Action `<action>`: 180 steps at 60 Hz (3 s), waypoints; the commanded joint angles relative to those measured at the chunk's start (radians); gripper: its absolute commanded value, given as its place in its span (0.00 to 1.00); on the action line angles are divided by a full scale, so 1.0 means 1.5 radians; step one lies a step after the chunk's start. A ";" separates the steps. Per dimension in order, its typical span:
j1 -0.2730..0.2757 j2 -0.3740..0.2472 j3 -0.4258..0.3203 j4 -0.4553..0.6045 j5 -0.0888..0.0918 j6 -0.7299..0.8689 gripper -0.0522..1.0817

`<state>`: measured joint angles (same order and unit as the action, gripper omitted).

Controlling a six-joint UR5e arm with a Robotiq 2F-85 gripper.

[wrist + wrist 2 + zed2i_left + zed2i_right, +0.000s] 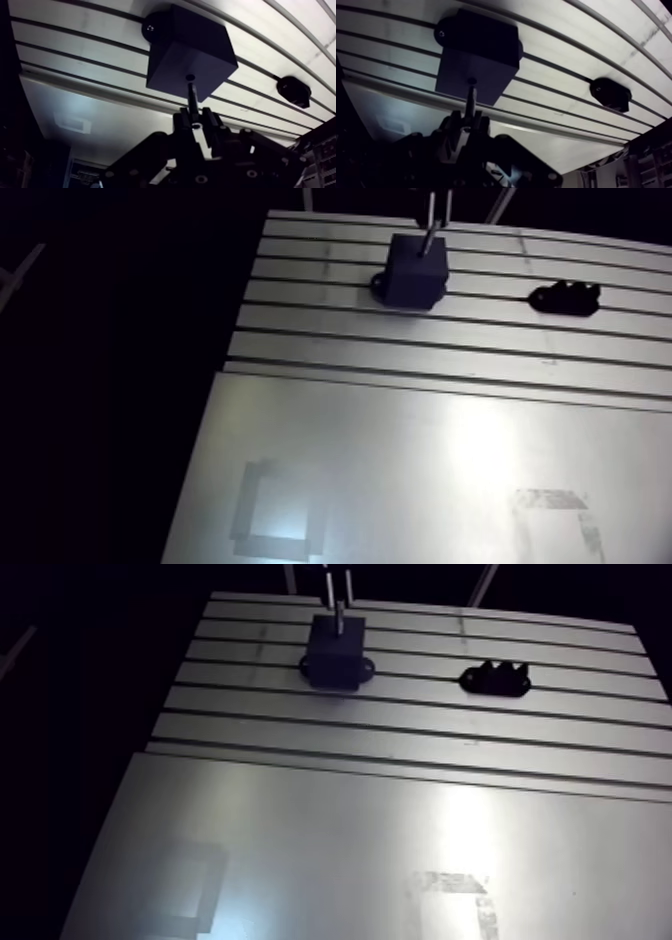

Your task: Pick up the M10 bolt and insert it into the hole until fully seated.

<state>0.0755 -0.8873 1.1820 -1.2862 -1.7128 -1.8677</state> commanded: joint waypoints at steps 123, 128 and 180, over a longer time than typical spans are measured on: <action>0.002 0.008 -0.004 -0.010 0.001 0.001 1.00; 0.002 0.008 -0.004 -0.011 0.001 0.001 1.00; 0.004 0.010 0.000 -0.007 0.001 0.001 1.00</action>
<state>0.0806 -0.8725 1.1804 -1.2986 -1.7111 -1.8673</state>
